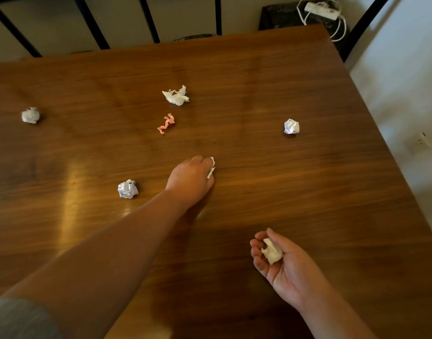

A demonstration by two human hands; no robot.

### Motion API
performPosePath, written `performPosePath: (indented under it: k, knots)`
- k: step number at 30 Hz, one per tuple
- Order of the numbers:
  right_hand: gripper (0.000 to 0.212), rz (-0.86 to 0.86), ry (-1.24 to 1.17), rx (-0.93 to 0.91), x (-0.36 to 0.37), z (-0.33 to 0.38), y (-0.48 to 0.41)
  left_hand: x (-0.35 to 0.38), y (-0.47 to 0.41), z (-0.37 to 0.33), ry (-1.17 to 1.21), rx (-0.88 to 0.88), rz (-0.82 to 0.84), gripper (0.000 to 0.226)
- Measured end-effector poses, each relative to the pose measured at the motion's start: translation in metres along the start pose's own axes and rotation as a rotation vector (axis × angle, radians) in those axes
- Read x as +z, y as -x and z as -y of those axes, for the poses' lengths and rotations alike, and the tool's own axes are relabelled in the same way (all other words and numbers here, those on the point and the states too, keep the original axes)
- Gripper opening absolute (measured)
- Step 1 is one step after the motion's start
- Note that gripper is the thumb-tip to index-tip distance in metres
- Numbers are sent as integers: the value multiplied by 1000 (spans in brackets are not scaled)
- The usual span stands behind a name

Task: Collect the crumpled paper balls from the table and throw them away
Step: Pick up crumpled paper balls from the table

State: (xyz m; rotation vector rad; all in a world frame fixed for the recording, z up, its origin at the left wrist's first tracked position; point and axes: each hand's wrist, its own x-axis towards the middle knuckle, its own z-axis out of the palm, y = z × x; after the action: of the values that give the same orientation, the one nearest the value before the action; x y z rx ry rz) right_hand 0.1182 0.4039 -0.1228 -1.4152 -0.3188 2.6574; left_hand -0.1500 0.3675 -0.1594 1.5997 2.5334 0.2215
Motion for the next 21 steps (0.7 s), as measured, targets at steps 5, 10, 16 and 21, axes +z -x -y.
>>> performPosePath:
  k: [5, 10, 16, 21]
  knots:
    - [28, -10, -10, -11, 1, -16, 11, -15, 31, -10, 149, -164, 202, 28]
    - [33, -71, 19, -16, 5, -45, 29, -46, 101, -20, 668, -478, 351, 33]
    - [35, -85, 100, 19, 11, -105, 61, -65, 240, -27, 1645, -912, 332, 54]
    - [39, -102, 208, 76, 24, -166, 93, -74, 355, -16, 2051, -908, 299, 33]
